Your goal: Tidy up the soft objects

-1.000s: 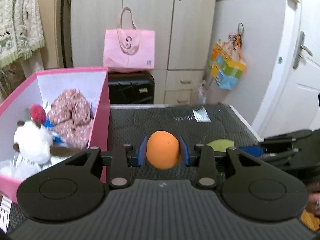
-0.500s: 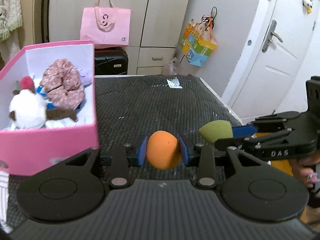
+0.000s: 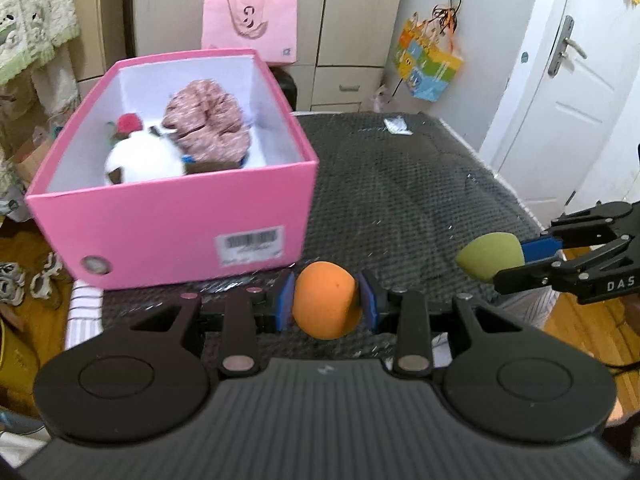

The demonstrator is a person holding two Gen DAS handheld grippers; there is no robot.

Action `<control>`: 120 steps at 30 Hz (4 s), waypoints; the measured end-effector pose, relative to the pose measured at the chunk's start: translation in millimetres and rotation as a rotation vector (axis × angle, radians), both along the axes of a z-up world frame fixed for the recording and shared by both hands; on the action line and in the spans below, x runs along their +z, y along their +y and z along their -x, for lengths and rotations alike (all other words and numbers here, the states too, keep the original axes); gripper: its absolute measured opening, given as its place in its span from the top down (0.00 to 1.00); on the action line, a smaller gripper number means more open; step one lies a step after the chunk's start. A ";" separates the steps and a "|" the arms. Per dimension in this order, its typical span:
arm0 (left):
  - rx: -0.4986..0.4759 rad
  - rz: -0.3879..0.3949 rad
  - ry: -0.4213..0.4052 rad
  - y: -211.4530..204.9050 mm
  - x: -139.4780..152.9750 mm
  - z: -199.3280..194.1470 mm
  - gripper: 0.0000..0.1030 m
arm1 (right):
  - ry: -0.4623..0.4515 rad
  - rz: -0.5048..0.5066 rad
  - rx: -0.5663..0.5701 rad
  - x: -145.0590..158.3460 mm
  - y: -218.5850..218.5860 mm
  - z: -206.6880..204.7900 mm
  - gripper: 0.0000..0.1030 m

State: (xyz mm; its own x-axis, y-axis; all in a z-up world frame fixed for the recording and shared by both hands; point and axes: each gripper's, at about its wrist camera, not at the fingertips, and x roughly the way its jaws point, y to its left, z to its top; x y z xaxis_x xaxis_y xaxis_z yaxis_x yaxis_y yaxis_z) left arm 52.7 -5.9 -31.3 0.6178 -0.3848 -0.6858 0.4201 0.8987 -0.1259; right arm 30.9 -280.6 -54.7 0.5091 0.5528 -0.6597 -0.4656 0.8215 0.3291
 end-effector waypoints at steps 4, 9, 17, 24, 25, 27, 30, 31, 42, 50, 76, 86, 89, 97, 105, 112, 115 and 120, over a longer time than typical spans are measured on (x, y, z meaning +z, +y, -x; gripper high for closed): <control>-0.025 -0.036 0.030 16.3 7.9 4.2 0.67 | 0.014 -0.040 0.055 6.3 16.0 -0.7 0.60; -0.076 -0.044 0.046 31.5 26.0 7.1 0.67 | -0.026 -0.039 0.107 25.9 39.4 -2.3 0.60; -0.126 -0.032 -0.074 44.6 60.9 4.9 0.67 | -0.118 -0.016 0.164 59.6 81.2 -23.8 0.60; -0.076 0.032 -0.128 69.6 72.6 -26.7 0.67 | -0.245 0.017 0.199 81.6 129.8 -62.6 0.60; -0.069 0.039 -0.127 73.1 71.9 -34.0 0.67 | -0.247 0.021 0.199 81.4 136.0 -70.5 0.60; -0.054 0.051 -0.120 78.9 68.5 -49.2 0.67 | -0.262 0.049 0.188 79.1 147.0 -83.8 0.60; -0.042 0.041 -0.109 84.7 59.2 -75.6 0.66 | -0.281 0.110 0.161 73.6 161.3 -101.9 0.60; -0.028 0.048 -0.090 88.1 54.8 -86.4 0.66 | -0.281 0.125 0.161 71.5 164.6 -108.1 0.60; -0.001 0.114 0.017 92.2 24.9 -137.6 0.61 | -0.229 0.190 0.160 49.8 181.5 -157.4 0.56; 0.010 0.132 0.011 89.9 21.8 -129.2 0.43 | -0.244 0.071 0.093 59.0 155.3 -154.9 0.51; 0.175 -0.159 -0.017 45.5 52.3 -69.8 0.05 | -0.317 0.140 0.008 89.7 120.4 -76.4 0.22; 0.175 -0.214 -0.028 33.4 68.5 -38.3 0.05 | -0.299 0.338 -0.145 99.6 111.6 -49.4 0.03; 0.183 -0.201 -0.042 31.5 73.2 -27.7 0.05 | -0.303 0.312 -0.176 103.5 103.5 -36.5 0.04; 0.185 -0.148 -0.085 26.9 90.0 -4.3 0.05 | -0.385 0.272 -0.289 116.0 91.4 3.4 0.03; 0.193 -0.133 -0.117 20.1 88.2 7.7 0.05 | -0.472 0.317 -0.331 121.1 93.5 36.1 0.04; 0.257 -0.119 -0.181 20.0 80.1 19.5 0.05 | -0.413 0.227 -0.378 116.2 76.7 48.4 0.04; 0.287 -0.138 -0.216 19.8 75.6 24.6 0.05 | -0.376 0.177 -0.421 109.3 71.0 50.6 0.04; 0.288 -0.162 -0.227 16.7 68.4 26.0 0.05 | -0.362 0.203 -0.459 98.1 71.8 52.2 0.03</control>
